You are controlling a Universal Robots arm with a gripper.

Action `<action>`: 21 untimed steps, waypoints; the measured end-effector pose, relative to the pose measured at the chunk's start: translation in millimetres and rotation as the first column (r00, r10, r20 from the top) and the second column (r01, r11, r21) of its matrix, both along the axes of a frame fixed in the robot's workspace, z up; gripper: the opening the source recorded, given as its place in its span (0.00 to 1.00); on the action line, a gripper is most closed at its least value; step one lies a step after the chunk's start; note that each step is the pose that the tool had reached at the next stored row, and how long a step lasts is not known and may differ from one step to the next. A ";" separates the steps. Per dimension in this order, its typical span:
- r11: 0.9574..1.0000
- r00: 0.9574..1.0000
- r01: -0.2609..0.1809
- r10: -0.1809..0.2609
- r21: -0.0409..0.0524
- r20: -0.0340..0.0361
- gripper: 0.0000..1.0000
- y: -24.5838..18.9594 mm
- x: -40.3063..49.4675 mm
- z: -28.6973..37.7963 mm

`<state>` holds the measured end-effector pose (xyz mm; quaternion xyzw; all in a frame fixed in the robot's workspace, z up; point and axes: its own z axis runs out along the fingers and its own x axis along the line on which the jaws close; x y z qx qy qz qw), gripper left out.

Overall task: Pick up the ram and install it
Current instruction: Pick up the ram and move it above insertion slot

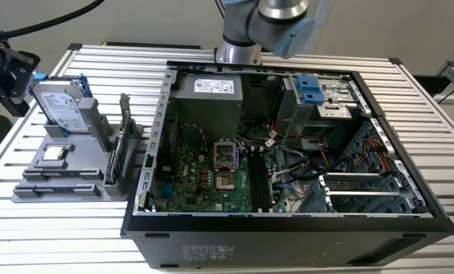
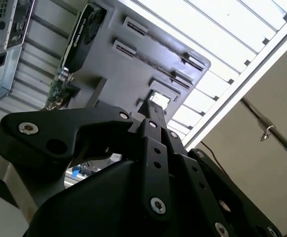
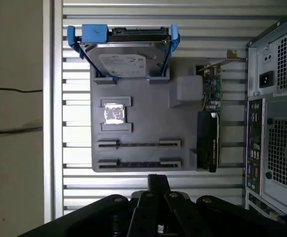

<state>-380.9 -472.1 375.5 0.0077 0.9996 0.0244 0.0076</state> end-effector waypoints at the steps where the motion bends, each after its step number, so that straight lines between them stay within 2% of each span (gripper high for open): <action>1: 1.000 1.000 0.000 0.000 0.000 0.000 0.00 -0.8 -0.5 0.0; 7: 1.000 1.000 -0.003 0.003 0.000 0.000 0.00 -4.1 -1.6 -0.1; 21: 1.000 1.000 -0.009 0.009 0.000 0.000 0.00 -4.6 -1.6 -0.1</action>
